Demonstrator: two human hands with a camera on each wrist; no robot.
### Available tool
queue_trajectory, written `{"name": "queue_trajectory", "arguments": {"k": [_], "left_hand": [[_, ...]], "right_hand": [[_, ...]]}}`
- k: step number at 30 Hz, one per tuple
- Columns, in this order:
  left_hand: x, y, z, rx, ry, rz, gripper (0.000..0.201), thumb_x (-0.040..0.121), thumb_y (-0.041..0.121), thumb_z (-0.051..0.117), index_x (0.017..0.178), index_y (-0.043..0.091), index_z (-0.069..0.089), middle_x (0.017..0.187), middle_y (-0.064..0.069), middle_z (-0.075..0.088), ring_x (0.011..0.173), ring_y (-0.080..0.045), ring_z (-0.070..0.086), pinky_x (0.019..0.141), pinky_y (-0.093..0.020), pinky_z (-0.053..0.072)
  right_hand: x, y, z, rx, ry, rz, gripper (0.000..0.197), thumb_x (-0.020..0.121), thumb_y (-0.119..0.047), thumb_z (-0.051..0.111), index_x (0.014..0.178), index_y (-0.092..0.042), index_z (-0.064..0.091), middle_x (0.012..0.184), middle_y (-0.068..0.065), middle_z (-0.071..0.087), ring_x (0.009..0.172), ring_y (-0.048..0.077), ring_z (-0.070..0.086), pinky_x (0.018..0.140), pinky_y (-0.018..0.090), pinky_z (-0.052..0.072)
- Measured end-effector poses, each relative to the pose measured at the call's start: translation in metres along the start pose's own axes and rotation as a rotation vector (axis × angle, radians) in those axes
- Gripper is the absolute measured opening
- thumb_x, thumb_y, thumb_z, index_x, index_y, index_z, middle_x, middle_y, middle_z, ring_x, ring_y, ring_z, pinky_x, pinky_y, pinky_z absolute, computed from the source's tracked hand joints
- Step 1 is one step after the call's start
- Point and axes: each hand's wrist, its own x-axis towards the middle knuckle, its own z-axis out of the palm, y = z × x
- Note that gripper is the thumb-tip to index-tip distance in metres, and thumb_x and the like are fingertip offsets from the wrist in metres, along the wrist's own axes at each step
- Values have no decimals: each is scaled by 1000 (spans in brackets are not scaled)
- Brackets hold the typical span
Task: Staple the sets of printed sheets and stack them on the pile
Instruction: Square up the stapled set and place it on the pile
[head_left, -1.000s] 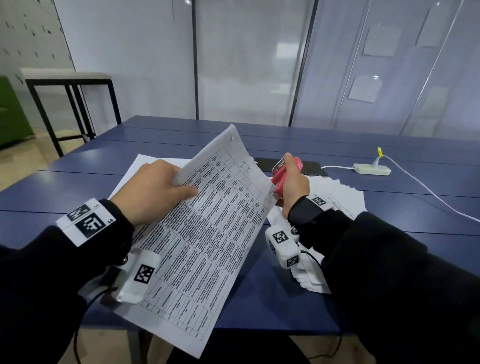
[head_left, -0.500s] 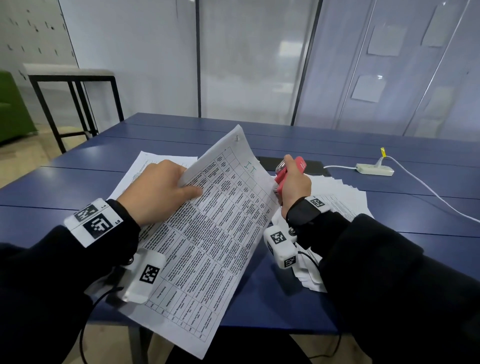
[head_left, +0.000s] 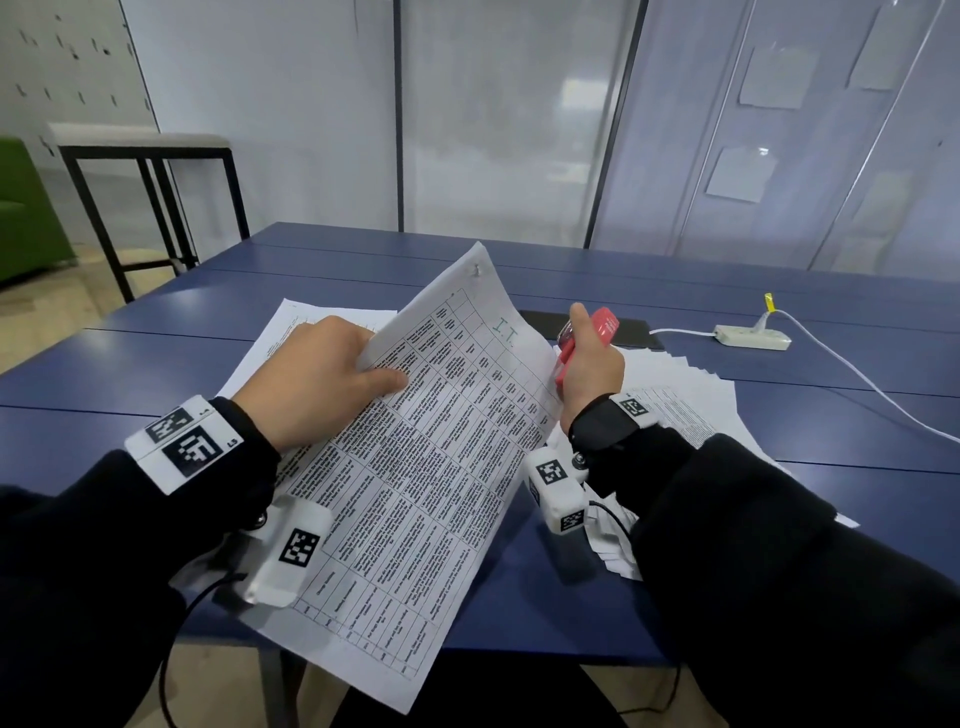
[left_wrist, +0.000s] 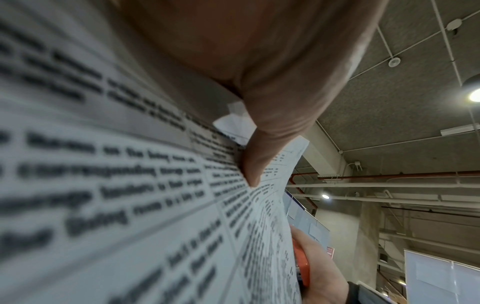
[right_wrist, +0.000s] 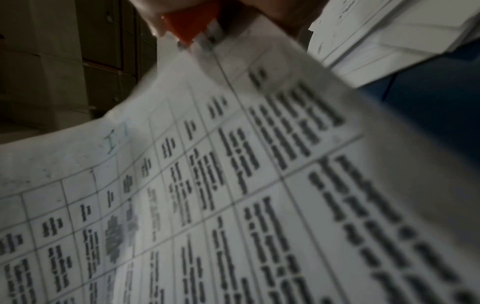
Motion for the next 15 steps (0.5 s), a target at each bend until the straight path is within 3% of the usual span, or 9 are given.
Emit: {"name": "queue_trajectory", "arguments": {"k": [2,6,8,10,13,15], "left_hand": [[0,1,2,1,-2,-8,34,93,34,75,69,12,67,56,-1,63,53,-18,58,54,-30,42],[1,-1,1,0,-23,-16,32,92,36,75,74,11,70,66,-6,70,65,-26,67,59,-35,49],[1,-4,-3,8,-20,-33,30,92,36,75,75,12,71,68,-6,72,67,-25,70,59,-36,51],[1,-9,-8,14,-11,-57,26,92,35,76,73,18,72,64,0,72,59,-14,68,55,-29,45],[2,-17,-16,-4,-15,-89,20,93,34,76,79,19,76,65,5,74,54,-7,67,57,-29,50],[3,-26,-21,-33,-28,-127,20,92,35,76,82,18,77,69,3,76,58,-11,71,65,-35,58]], "right_hand": [[1,4,3,-13,32,-7,50,84,-60,72,72,-13,60,69,2,61,68,22,59,89,48,55],[-5,4,4,-21,-71,107,48,78,-58,77,81,-12,65,79,5,69,79,27,66,89,48,58],[-5,2,3,3,-140,147,48,72,-57,78,88,-13,67,89,9,73,80,27,66,80,44,59],[-6,-3,-2,13,-187,183,40,79,-51,75,92,-14,65,94,10,70,78,25,63,65,34,54],[-6,-11,-10,-7,-267,232,27,94,-42,67,96,-15,62,87,7,64,72,26,64,61,36,56],[-8,-12,-14,6,-344,296,27,97,-40,64,101,-14,59,75,4,63,63,26,66,58,42,59]]}}
